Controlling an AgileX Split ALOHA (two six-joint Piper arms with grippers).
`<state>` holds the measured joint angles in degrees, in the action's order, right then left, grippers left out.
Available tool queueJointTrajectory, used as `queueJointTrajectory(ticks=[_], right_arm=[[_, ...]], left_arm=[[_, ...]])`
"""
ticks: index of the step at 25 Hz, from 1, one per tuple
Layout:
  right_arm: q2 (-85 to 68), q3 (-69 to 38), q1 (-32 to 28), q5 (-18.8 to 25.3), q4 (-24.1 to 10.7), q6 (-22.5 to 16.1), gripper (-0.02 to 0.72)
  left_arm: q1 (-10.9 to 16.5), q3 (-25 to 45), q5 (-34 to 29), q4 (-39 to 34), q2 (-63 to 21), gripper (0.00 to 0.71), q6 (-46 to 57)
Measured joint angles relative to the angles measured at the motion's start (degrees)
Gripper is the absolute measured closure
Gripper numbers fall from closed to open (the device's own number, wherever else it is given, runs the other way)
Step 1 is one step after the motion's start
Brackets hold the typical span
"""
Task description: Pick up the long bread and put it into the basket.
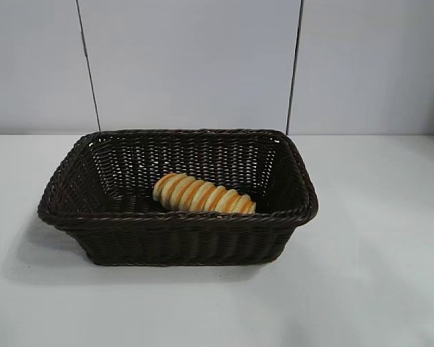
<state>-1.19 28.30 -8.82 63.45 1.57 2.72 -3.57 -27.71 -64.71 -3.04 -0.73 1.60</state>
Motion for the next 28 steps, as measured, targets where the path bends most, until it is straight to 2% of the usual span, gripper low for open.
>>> queueJointTrajectory(ticks=[28], right_arm=[[0.0,-1.4,0.0,-1.0,0.8,0.3,0.008]], left_arm=[[0.0,0.0,0.0,0.0,0.0,0.015,0.0]])
